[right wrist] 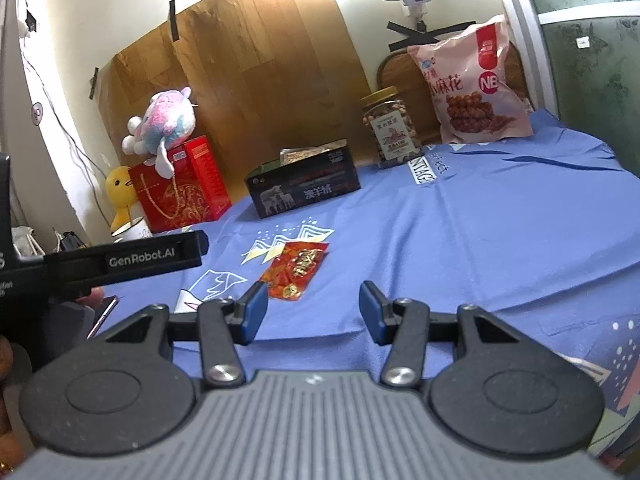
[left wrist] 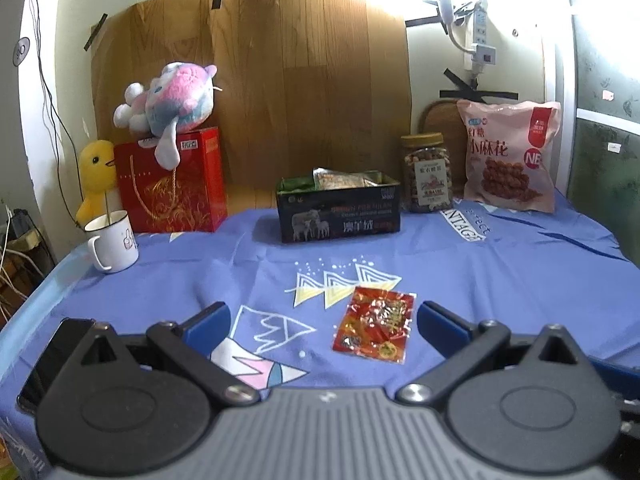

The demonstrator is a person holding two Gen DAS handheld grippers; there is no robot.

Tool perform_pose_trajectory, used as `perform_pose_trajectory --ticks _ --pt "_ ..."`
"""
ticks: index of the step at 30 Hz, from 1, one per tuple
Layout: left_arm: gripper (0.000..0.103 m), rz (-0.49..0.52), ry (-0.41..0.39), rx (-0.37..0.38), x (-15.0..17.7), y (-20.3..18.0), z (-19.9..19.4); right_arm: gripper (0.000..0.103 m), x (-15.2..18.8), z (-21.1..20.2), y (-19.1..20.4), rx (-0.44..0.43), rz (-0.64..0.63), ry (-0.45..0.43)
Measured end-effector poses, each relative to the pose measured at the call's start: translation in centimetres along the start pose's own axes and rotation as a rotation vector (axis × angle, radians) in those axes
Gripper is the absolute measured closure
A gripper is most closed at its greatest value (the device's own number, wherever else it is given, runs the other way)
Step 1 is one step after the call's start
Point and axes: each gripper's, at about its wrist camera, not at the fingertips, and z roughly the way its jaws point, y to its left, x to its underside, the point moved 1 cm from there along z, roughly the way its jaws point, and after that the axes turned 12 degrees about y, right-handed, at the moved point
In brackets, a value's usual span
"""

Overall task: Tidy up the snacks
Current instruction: 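Hover the open left gripper over the red-orange packet, aligning with it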

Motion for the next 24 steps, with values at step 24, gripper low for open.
perform_pose_trajectory --ticks 24 --pt "0.000 0.042 0.104 0.012 -1.1 0.1 1.7 0.050 -2.4 1.5 -1.6 -0.038 -0.003 0.022"
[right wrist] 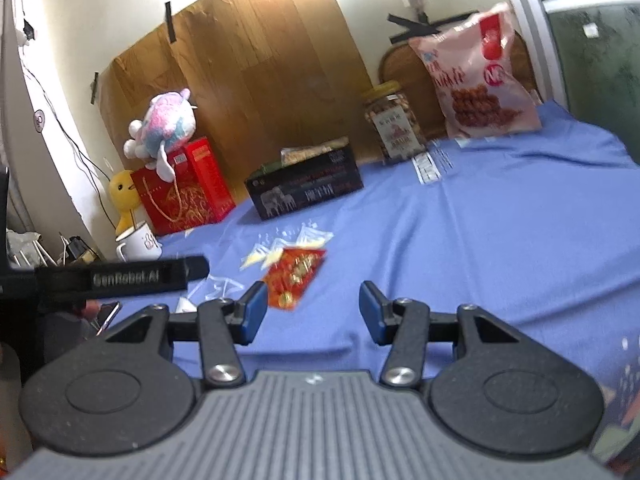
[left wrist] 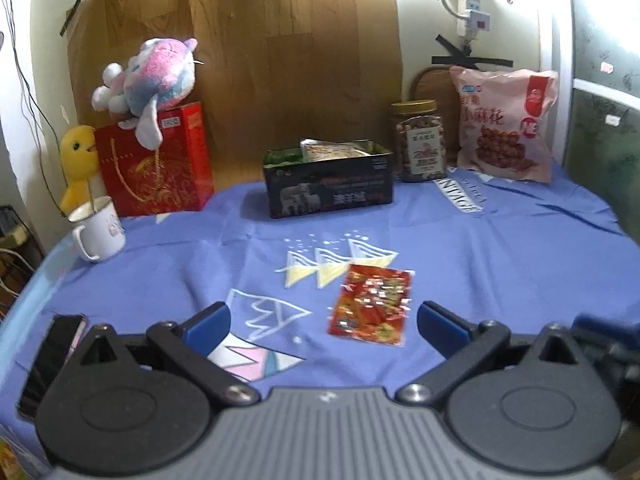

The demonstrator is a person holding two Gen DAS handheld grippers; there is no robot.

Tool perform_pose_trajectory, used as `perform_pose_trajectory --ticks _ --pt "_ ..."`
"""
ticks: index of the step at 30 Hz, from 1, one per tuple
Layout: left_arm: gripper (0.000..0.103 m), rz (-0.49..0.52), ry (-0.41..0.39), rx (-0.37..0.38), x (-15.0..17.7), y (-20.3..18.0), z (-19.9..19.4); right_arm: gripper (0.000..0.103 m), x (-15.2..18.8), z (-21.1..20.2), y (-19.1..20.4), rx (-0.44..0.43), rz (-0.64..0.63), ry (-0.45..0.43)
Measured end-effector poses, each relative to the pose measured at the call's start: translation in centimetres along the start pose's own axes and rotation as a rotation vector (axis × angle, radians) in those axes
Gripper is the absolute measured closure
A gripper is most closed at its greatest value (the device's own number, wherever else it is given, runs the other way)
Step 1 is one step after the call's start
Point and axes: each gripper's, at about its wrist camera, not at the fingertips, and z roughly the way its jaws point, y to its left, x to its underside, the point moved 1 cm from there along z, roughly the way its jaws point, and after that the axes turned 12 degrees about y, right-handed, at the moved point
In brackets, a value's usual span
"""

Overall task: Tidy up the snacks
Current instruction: 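Hover the open left gripper over the red-orange packet, aligning with it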

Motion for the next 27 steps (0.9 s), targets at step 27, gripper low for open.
perform_pose_trajectory --ticks 27 --pt "0.000 -0.060 0.127 -0.063 -2.4 2.0 5.8 0.050 -3.2 5.3 -0.6 -0.106 0.017 0.085"
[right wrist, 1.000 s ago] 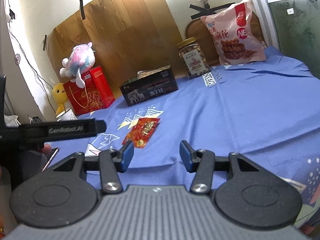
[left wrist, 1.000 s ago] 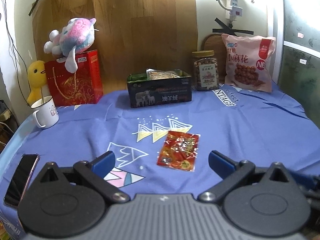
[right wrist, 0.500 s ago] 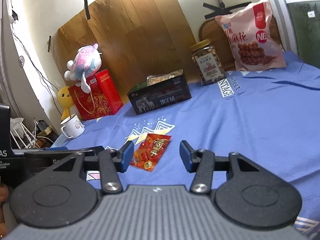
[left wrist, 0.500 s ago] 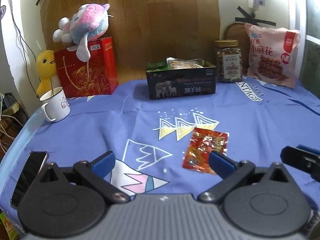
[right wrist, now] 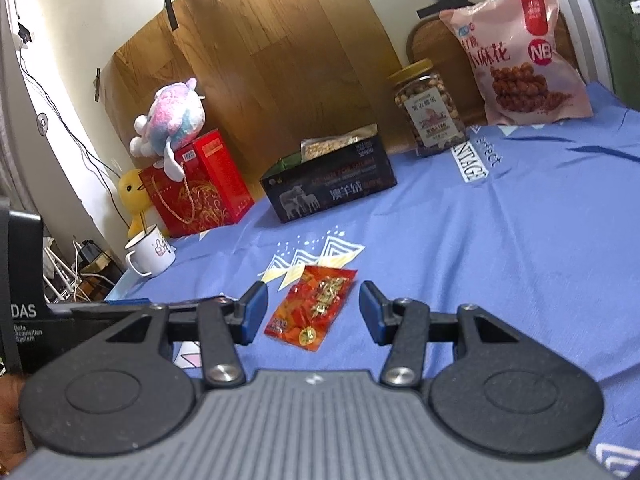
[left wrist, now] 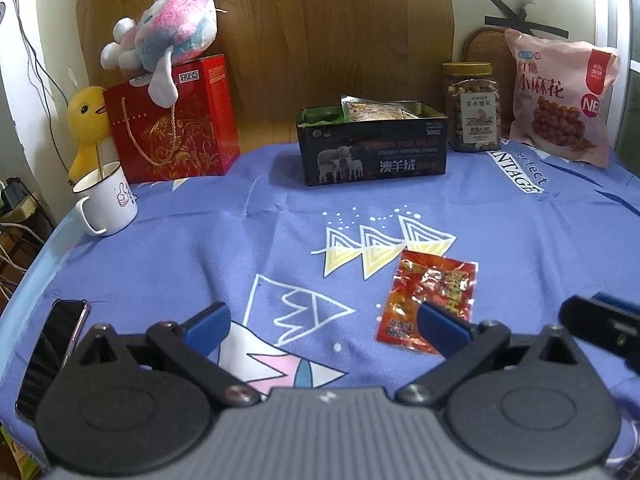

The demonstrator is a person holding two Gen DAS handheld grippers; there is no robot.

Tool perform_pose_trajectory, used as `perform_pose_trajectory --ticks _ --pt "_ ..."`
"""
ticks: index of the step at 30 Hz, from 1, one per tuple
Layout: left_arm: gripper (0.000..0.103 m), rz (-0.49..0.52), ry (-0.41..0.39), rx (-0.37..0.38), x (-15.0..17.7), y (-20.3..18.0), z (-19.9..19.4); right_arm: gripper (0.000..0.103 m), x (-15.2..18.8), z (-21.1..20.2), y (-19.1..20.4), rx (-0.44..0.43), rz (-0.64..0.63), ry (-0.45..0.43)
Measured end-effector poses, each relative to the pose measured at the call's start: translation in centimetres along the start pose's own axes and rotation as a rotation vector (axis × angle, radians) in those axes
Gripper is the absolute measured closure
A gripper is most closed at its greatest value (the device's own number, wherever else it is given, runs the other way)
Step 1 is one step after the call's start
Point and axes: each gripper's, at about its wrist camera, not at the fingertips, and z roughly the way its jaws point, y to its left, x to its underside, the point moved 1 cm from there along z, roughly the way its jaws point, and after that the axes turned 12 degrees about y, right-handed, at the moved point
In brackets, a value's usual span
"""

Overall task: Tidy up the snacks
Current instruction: 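Hover the open left gripper over the red-orange packet, aligning with it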

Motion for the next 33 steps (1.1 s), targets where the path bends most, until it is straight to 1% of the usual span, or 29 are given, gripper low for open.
perform_pose_trajectory --ticks 4,8,10,13,15,18,23,26,28,31,33 --pt "0.000 -0.001 0.008 0.015 0.1 0.1 0.2 0.050 0.1 0.2 -0.1 -0.003 0.003 0.013" --pt "0.000 -0.021 0.029 0.041 0.0 0.5 0.6 0.050 0.2 0.0 -0.3 -0.013 0.020 0.007" --pt "0.000 -0.031 0.015 0.069 0.1 0.7 0.7 0.050 0.2 0.0 -0.3 -0.004 0.020 0.007" --pt "0.000 -0.079 -0.025 0.108 0.5 1.1 0.8 0.050 0.3 0.0 -0.3 0.008 0.026 0.014" --pt "0.000 -0.076 -0.053 0.095 0.7 0.9 0.8 0.050 0.5 -0.2 -0.3 0.020 0.020 0.005" --pt "0.000 -0.049 -0.074 0.078 0.7 0.4 0.9 0.050 1.0 -0.6 -0.6 0.025 0.033 -0.007" --pt "0.000 -0.044 -0.073 0.110 0.8 0.6 0.7 0.050 1.2 -1.0 -1.3 0.018 0.057 -0.012" --pt "0.000 -0.065 -0.090 0.118 0.9 0.8 0.1 0.050 1.2 -1.5 -1.2 0.014 0.048 -0.027" --pt "0.000 -0.069 -0.100 0.109 1.1 0.8 -0.2 0.050 1.4 -1.7 -1.0 0.010 0.038 -0.030" --pt "0.000 -0.043 -0.094 0.076 1.3 0.6 -0.2 0.050 1.5 -1.5 -1.3 -0.003 0.045 -0.024" --pt "0.000 -0.028 -0.086 0.075 1.3 0.7 -0.1 0.050 1.5 -1.4 -1.5 -0.011 0.050 -0.020"
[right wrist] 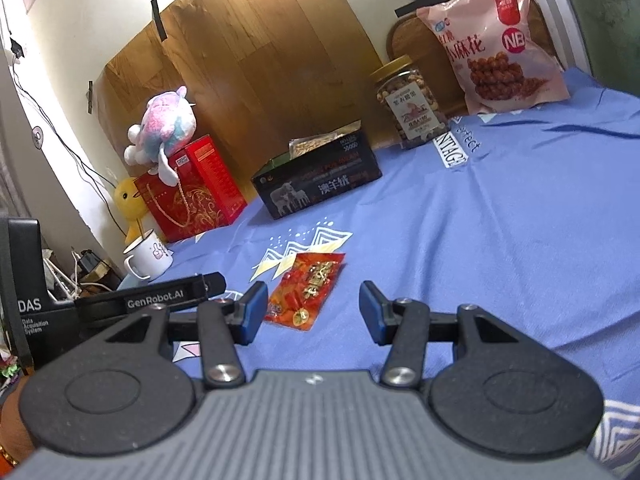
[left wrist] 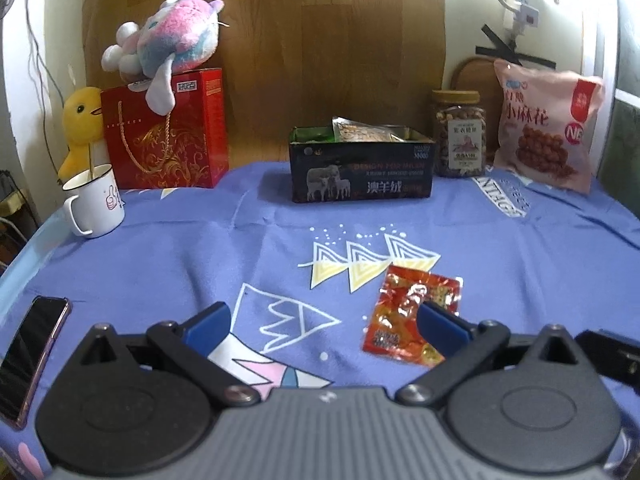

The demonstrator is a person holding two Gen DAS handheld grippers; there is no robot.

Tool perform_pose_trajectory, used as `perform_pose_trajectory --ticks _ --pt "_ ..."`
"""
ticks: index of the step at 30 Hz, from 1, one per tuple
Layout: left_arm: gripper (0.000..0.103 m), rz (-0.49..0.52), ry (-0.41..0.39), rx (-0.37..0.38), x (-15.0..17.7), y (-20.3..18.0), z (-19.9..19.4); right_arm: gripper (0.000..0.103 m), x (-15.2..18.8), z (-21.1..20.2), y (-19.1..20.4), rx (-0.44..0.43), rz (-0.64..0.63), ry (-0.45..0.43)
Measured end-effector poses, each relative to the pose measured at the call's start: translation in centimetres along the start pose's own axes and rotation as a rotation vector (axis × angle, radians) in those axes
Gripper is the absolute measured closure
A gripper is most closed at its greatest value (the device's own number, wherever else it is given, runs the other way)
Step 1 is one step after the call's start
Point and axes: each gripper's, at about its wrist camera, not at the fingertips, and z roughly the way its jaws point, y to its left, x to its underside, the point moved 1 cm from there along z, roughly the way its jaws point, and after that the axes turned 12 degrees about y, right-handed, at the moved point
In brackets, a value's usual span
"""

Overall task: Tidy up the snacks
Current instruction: 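Hover the open left gripper over the red-orange packet, aligning with it, then lower the left gripper and close its fingers on the red-orange packet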

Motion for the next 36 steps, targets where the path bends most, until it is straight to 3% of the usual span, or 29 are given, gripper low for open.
perform_pose_trajectory --ticks 4,10,19,26,30,36 --pt "0.000 -0.020 -0.011 -0.006 0.0 0.7 0.1 0.050 -0.1 -0.2 -0.3 -0.006 0.005 -0.006" --pt "0.001 -0.036 0.015 0.060 -0.2 1.2 0.3 0.050 0.0 -0.5 -0.6 -0.015 0.018 -0.020" --pt "0.001 0.020 -0.034 0.022 -0.1 -0.7 -1.1 0.050 0.4 -1.8 -1.0 -0.025 0.024 -0.050" --pt "0.005 -0.029 -0.019 0.060 0.2 1.1 -1.1 0.050 0.4 -1.4 -0.9 -0.031 0.011 -0.028" --pt "0.005 0.006 -0.040 0.044 0.1 1.6 -1.5 0.050 0.4 -1.0 -0.3 -0.035 -0.009 -0.015" --pt "0.010 0.008 0.004 0.169 -1.5 3.7 -0.7 0.050 0.5 0.5 -0.8 -0.031 -0.002 0.028"
